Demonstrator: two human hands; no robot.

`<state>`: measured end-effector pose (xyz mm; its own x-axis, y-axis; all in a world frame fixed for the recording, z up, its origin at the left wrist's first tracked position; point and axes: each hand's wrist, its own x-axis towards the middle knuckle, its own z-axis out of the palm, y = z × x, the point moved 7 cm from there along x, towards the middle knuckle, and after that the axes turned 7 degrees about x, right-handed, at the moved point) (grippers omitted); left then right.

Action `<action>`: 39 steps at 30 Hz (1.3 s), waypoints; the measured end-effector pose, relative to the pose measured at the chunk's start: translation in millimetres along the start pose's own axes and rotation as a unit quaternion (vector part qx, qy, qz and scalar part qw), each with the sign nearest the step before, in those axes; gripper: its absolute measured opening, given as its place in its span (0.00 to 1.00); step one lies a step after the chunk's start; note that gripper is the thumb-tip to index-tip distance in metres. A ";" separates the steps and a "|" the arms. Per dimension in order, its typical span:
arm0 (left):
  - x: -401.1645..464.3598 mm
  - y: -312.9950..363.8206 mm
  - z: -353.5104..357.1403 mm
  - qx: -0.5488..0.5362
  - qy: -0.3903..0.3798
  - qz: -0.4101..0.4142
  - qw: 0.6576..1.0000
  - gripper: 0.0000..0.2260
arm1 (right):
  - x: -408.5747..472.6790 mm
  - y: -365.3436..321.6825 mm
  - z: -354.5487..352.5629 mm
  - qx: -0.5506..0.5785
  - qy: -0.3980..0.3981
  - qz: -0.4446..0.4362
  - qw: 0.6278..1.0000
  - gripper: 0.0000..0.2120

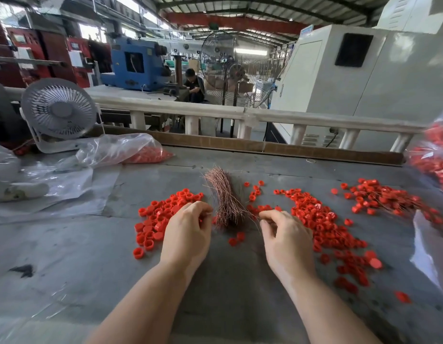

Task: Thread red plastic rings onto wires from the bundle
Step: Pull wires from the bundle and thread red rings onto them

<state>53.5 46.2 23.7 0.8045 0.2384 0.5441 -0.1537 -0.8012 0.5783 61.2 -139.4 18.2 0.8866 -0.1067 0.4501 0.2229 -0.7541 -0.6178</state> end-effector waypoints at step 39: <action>-14.5 21.5 19.2 0.031 -0.122 0.092 0.988 0.05 | -5.8 -9.6 -6.8 0.034 -0.020 0.035 0.999 0.07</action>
<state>49.6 14.9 16.5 0.8817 -0.0480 0.4694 -0.2811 -0.8524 0.4409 51.2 -135.9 25.9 0.9158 -0.1306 0.3798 0.1864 -0.6996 -0.6898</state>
